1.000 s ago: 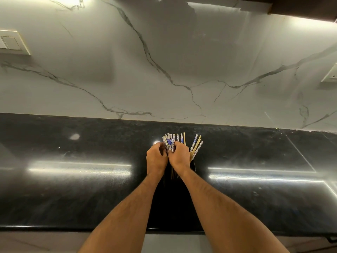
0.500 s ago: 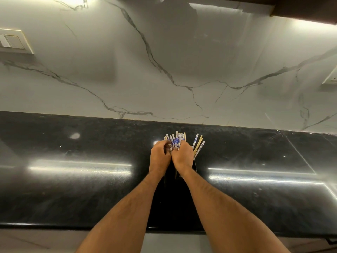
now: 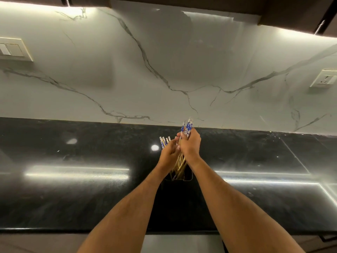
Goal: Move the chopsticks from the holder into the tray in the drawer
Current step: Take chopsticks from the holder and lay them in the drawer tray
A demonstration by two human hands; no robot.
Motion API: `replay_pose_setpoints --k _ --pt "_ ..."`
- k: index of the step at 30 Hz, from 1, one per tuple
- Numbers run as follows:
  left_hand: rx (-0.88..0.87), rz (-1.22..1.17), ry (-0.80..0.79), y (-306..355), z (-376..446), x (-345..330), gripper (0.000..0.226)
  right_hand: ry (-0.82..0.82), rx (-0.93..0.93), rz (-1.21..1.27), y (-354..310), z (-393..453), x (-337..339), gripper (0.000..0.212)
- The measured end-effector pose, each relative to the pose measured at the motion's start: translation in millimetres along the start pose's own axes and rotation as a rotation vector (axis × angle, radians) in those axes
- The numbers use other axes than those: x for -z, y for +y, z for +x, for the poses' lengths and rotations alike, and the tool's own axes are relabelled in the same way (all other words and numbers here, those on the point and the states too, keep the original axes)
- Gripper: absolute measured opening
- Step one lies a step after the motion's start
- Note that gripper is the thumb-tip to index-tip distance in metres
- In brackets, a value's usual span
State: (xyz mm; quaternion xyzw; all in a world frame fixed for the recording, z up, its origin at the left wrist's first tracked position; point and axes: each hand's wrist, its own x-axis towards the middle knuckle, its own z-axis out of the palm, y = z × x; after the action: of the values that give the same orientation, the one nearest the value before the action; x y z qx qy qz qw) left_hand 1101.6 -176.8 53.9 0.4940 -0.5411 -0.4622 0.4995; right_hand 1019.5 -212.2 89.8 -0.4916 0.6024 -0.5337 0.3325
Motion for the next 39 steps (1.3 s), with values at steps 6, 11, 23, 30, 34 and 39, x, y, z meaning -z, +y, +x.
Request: replay_pose_setpoints --k 6,11,23,30,34,39 --pt "0.032 0.042 -0.118 34 8 -12 0.023 -0.079 0.037 0.199 -31 7 26 0.014" --pt "-0.054 -0.004 -0.178 58 -2 -17 0.022 -0.27 0.214 0.291 -57 10 59 0.075" --pt "0.056 -0.097 -0.256 85 -53 -34 0.027 -0.428 0.368 0.082 -78 -5 122 0.075" --pt "0.084 -0.133 -0.286 92 -72 -39 0.028 -0.421 0.333 0.057 -71 -27 134 0.071" --pt "0.069 -0.012 -0.284 89 -78 -38 0.017 -0.43 0.297 0.062 -69 -36 140 0.054" --pt "-0.04 0.623 -0.335 83 -73 -17 0.016 -0.28 -0.042 0.386 -59 -26 175 0.073"
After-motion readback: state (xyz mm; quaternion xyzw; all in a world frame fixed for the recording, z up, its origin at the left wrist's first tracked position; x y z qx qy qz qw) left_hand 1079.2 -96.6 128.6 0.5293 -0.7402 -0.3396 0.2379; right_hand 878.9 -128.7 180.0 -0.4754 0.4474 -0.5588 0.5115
